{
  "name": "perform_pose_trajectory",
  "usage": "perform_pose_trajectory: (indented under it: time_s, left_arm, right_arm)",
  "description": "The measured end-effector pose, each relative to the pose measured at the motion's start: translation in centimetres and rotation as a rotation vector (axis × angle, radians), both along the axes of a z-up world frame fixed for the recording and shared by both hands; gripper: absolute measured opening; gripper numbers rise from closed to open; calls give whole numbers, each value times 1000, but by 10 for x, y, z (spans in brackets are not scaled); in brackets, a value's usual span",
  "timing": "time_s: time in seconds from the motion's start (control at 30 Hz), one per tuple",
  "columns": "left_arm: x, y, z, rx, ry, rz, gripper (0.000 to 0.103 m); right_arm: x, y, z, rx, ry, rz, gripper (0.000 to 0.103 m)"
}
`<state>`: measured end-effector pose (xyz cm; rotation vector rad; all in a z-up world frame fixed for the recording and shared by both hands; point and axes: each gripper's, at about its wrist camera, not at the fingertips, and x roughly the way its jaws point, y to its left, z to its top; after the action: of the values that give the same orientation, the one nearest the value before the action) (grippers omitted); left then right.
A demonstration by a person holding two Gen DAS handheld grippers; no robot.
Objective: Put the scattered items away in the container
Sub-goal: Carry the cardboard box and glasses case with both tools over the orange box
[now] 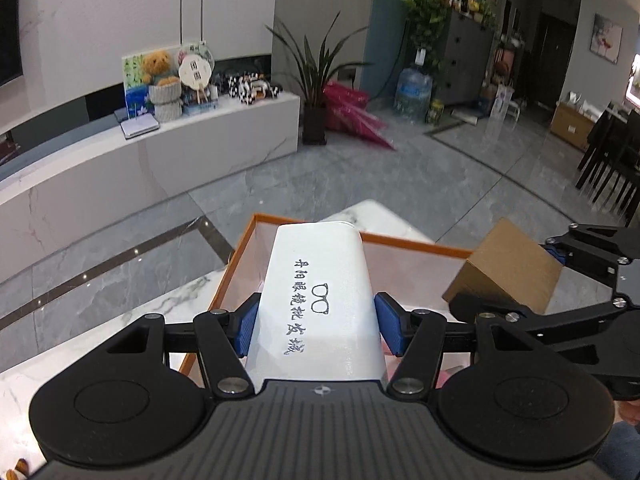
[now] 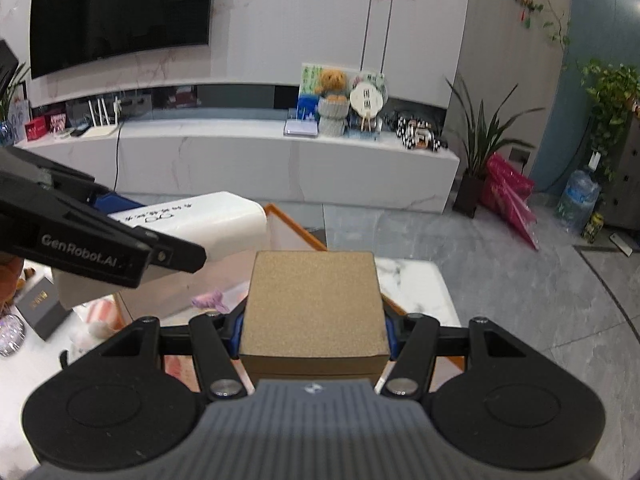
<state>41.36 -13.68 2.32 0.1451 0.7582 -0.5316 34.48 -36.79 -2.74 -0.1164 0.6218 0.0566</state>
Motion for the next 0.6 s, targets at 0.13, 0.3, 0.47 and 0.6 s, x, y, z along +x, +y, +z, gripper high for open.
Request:
perform_pose_trajectory:
  time_s: [0.13,0.3,0.47,0.6]
  left_arm:
    - [11,-2,-13,37,11,-8,69]
    - [20,-8,-23,67,15,-21,69]
    - [29,-18,-34,93,23,-38,69]
    - [34,-26,-43,145,9,-49,69]
  right_arm:
    - [13,-2,-13,-8,31,1,62]
    - [30,-4,-24,-20,65,7,62]
    - [47,-3,-34,-18,102,17,62]
    - [59,-2,-41,-8,129,21,62]
